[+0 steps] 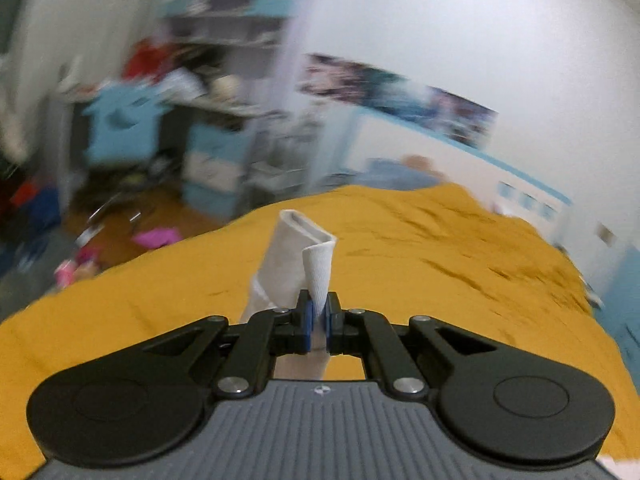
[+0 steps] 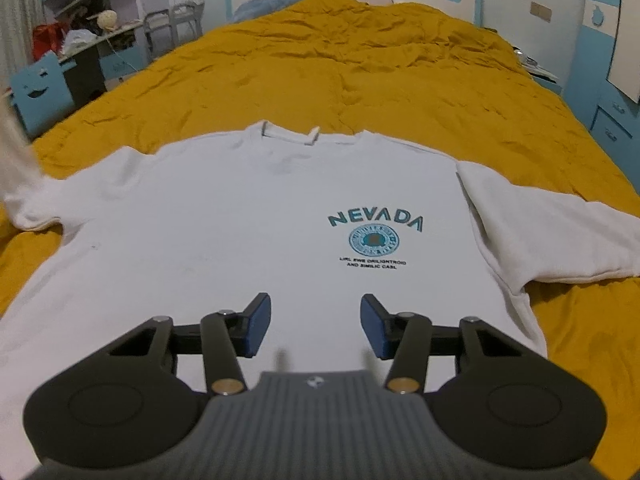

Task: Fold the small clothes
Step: 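Carry the sleeve across the sweatshirt body with the left gripper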

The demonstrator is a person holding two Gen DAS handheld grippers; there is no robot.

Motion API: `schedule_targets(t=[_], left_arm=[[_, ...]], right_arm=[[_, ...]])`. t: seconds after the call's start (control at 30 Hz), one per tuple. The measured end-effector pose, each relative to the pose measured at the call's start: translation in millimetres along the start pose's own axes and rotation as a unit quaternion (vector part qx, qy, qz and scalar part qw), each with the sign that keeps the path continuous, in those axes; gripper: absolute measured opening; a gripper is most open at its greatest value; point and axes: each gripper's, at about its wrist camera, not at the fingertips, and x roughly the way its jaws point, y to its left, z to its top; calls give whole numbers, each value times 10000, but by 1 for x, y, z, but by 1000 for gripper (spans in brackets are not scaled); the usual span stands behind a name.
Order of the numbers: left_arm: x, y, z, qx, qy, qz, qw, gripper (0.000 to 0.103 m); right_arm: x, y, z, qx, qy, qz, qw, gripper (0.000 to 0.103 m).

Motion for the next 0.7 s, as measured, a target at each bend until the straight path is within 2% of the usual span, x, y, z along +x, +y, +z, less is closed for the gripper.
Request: schedule_targets(t=[0.17, 0.3, 0.4, 0.5, 0.6, 0.7], left_arm=[[-13, -103, -30, 983, 59, -669, 9929, 5], [-7, -159, -76, 1424, 434, -1129, 9824, 5], [3, -188, -119, 1627, 837, -1377, 9734, 5], [12, -207, -165, 1954, 1184, -1438, 9629, 5], [28, -217, -212, 2167, 1712, -1521, 9490, 6], [45, -216, -249, 2100, 2486, -1716, 9299, 9]], right_arm=[[-13, -8, 0, 1, -90, 117, 9999, 45], [-17, -18, -4, 92, -74, 204, 9997, 45], [-15, -25, -8, 208, -9, 271, 9994, 45], [-13, -32, -13, 375, 43, 364, 9986, 45], [-8, -35, -16, 487, 94, 440, 9978, 45], [-4, -38, -20, 577, 168, 472, 9971, 45]])
